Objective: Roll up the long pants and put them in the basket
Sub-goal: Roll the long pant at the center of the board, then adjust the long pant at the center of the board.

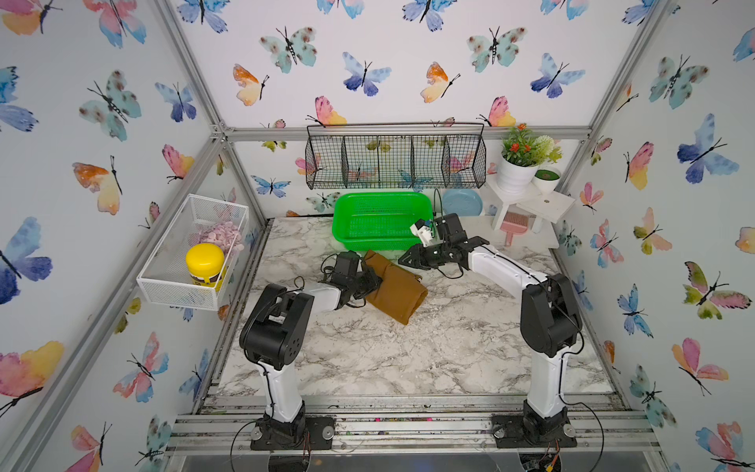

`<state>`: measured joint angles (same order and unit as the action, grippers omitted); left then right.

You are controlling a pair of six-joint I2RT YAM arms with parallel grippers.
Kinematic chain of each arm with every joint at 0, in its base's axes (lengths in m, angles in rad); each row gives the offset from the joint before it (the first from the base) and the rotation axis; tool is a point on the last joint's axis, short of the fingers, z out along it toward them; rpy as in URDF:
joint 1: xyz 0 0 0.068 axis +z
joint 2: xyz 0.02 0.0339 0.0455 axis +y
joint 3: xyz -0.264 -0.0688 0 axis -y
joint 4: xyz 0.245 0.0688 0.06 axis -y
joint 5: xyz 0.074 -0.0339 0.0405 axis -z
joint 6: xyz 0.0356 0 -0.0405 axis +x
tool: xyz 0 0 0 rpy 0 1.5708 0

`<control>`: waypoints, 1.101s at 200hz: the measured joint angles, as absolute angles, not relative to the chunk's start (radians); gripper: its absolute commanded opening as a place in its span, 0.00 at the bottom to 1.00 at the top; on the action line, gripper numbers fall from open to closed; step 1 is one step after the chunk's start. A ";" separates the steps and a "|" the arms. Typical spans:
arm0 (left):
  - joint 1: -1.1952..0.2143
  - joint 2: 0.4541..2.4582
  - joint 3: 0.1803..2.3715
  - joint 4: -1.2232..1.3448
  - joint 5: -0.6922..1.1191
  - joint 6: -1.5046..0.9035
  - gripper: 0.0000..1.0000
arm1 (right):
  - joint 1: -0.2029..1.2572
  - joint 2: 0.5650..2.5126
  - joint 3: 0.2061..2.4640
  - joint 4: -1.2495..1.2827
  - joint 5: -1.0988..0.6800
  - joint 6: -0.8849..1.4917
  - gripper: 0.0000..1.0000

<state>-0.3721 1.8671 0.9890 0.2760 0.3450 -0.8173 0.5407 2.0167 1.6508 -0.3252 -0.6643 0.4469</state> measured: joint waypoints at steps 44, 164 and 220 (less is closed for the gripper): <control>-0.372 1.867 0.995 0.265 0.345 -0.817 0.00 | 0.584 2.074 1.671 -0.313 -0.773 0.441 0.30; -0.341 1.847 1.017 0.162 0.366 -0.800 0.00 | 0.431 2.198 1.345 0.011 -1.003 0.416 0.25; -0.302 1.774 1.060 0.022 0.353 -0.767 0.00 | 0.425 2.200 1.336 0.033 -1.026 0.416 0.25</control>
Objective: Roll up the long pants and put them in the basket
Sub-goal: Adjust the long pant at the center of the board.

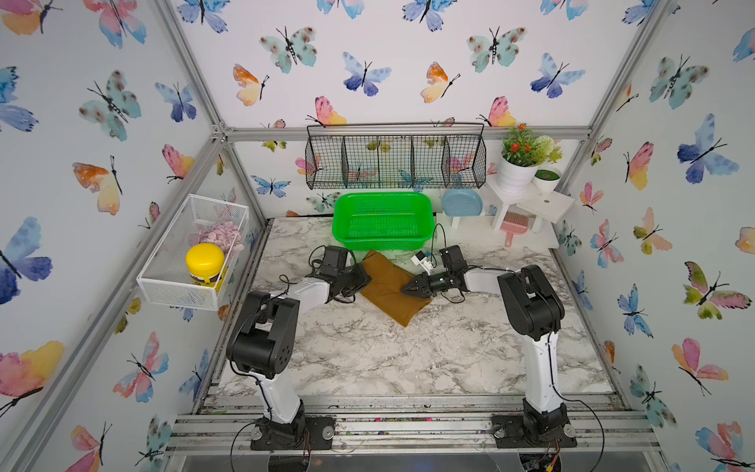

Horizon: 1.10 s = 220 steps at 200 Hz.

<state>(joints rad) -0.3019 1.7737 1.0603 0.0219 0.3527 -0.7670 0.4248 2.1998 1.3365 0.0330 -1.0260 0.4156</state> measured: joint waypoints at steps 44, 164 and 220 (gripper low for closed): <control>-0.404 1.785 1.208 -0.073 0.326 -0.731 0.00 | 0.422 2.202 1.336 0.033 -1.031 0.414 0.25; -0.348 1.948 1.230 -0.027 0.374 -0.720 0.00 | 0.420 2.202 1.337 0.033 -1.034 0.399 0.25; -0.324 1.950 1.198 0.034 0.432 -0.721 0.00 | 0.420 2.185 1.335 0.013 -1.033 0.376 0.40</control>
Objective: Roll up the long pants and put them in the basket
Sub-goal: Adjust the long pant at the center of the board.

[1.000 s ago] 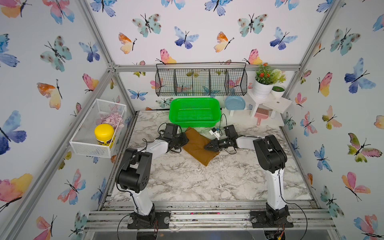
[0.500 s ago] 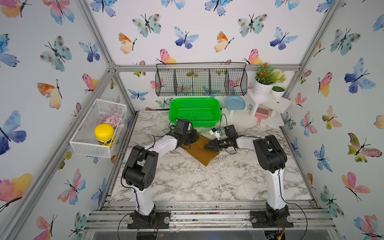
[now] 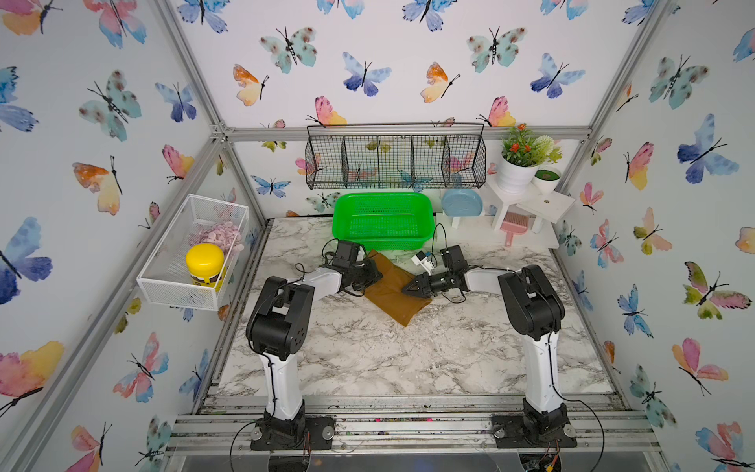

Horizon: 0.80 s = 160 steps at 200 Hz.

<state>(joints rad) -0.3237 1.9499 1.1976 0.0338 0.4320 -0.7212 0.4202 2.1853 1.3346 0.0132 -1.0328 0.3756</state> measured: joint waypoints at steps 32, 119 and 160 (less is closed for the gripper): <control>-0.316 1.950 1.178 0.072 0.447 -0.721 0.00 | 0.419 2.111 1.343 -0.083 -0.966 0.351 0.59; -0.287 1.950 1.166 0.098 0.450 -0.722 0.00 | 0.370 2.230 1.707 -0.323 -0.789 0.203 0.77; -0.282 1.954 1.168 0.101 0.451 -0.722 0.00 | 0.340 2.373 1.790 -0.345 -0.834 0.144 1.00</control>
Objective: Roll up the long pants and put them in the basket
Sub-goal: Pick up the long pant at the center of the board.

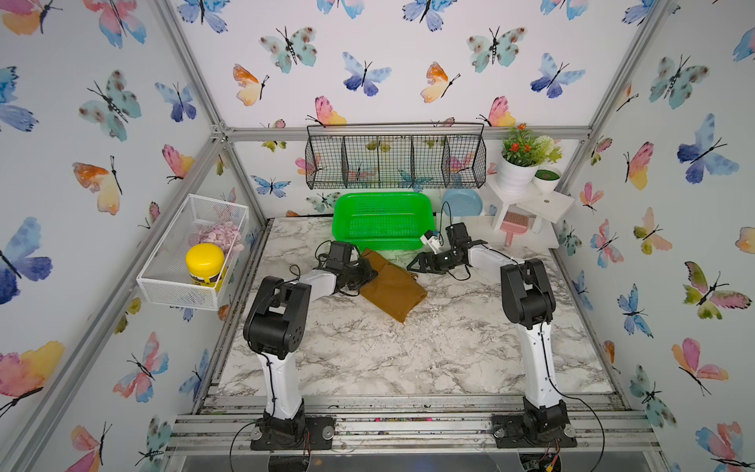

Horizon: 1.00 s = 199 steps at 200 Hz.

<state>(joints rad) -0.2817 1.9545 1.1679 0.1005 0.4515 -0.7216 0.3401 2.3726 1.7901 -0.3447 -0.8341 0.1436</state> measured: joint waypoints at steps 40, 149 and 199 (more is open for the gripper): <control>-0.281 1.963 1.171 0.104 0.457 -0.722 0.00 | 0.340 2.401 1.776 -0.257 -0.975 0.176 1.00; -0.268 1.976 1.182 0.101 0.464 -0.722 0.00 | 0.404 2.417 1.718 -0.139 -1.141 0.210 1.00; -0.256 1.978 1.182 0.101 0.460 -0.722 0.00 | 0.485 2.422 1.729 -0.153 -1.142 0.189 1.00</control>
